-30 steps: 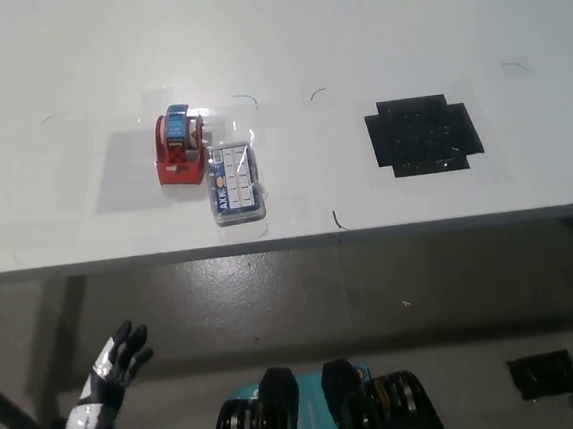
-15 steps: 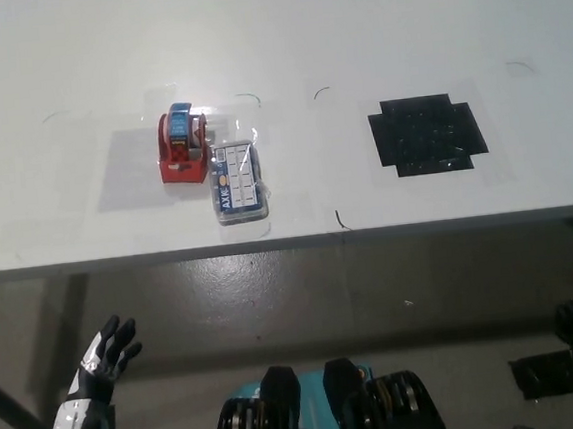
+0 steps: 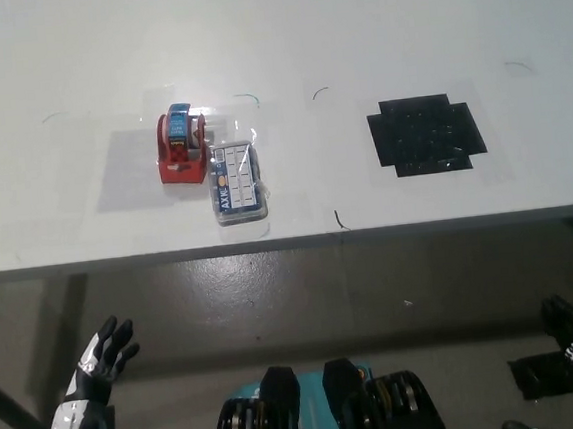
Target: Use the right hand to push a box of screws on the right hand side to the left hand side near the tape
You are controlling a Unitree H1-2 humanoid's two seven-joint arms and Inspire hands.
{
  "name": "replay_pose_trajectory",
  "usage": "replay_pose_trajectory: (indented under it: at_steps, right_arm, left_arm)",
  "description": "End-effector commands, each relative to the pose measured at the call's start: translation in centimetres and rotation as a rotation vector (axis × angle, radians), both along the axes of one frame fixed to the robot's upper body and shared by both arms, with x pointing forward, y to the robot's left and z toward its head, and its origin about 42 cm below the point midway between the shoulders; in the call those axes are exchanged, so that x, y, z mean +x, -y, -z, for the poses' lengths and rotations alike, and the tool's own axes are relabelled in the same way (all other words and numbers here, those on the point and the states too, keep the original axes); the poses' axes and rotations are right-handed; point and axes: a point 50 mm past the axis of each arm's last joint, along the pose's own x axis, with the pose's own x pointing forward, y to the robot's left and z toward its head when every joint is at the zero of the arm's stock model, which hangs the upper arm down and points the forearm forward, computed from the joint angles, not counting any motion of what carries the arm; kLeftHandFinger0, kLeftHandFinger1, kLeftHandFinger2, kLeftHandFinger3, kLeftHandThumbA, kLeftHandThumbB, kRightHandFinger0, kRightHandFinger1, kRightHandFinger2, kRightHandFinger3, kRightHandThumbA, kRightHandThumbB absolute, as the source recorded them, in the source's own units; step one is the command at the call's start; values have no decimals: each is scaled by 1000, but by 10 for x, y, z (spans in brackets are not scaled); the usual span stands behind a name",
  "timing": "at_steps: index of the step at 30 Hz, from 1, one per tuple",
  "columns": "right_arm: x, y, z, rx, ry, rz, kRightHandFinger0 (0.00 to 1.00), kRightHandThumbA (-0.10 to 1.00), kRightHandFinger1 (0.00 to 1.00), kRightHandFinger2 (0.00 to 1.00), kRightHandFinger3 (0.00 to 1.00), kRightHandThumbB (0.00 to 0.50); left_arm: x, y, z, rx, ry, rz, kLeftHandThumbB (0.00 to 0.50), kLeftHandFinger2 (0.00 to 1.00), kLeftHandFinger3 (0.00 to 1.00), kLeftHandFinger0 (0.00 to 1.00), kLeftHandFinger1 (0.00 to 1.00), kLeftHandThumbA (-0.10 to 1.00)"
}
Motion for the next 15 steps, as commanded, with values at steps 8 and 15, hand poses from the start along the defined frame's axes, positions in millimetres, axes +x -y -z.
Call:
replay_pose_trajectory:
  at_steps: [8, 15]
  right_arm:
    - [3, -2, -8, -35, 25, -13, 1000, 1000, 1000, 1000, 1000, 272]
    - [3, -3, -5, -30, 21, -20, 1000, 1000, 1000, 1000, 1000, 269]
  left_arm:
    - [-2, -2, -5, 22, 13, -5, 21, 1000, 1000, 1000, 1000, 1000]
    - [-5, -2, -4, 21, 19, -8, 0, 1000, 1000, 1000, 1000, 1000]
